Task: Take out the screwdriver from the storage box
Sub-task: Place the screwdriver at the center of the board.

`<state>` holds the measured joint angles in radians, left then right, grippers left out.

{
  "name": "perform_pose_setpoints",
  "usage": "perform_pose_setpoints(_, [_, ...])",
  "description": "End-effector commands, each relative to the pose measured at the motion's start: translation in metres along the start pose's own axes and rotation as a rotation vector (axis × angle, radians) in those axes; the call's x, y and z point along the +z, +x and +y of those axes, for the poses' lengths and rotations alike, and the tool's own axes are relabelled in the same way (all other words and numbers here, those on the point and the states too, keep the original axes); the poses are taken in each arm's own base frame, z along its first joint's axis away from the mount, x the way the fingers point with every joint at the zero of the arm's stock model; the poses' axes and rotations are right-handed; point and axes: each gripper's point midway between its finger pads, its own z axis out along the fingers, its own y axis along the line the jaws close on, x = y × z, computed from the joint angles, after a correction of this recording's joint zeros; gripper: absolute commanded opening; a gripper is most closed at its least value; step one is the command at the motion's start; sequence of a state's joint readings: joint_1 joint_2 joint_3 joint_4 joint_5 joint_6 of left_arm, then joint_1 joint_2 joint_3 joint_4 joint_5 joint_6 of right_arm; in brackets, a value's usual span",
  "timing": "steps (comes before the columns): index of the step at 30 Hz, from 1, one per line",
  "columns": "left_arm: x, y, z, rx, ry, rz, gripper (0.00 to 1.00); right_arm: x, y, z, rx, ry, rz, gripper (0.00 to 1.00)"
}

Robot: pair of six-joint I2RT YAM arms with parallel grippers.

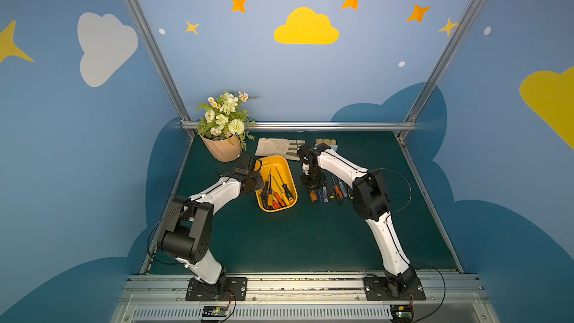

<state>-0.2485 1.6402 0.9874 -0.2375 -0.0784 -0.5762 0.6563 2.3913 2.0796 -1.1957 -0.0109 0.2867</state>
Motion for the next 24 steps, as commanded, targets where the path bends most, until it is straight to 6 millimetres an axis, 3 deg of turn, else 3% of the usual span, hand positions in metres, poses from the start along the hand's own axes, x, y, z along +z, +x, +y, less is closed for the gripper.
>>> perform_pose_setpoints(1, [-0.008,-0.021,-0.016,-0.014,0.054,-0.045,0.02,0.004,0.01,-0.013,-0.007,0.084,0.049,0.0])
perform_pose_setpoints(4, [-0.008,-0.021,-0.016,-0.014,0.056,-0.044,0.02,0.006,0.011,-0.015,-0.009,0.094,0.056,0.0])
perform_pose_setpoints(11, [-0.01,-0.024,-0.018,-0.017,0.06,-0.049,0.02,0.003,0.012,-0.011,-0.011,0.076,0.059,0.16])
perform_pose_setpoints(18, [-0.013,-0.023,-0.022,-0.001,0.076,-0.035,0.02,-0.019,0.004,-0.005,-0.029,0.062,-0.014,0.28])
perform_pose_setpoints(24, [-0.018,-0.02,-0.022,0.005,0.074,-0.015,0.03,-0.036,0.002,-0.004,-0.026,0.062,-0.067,0.33])
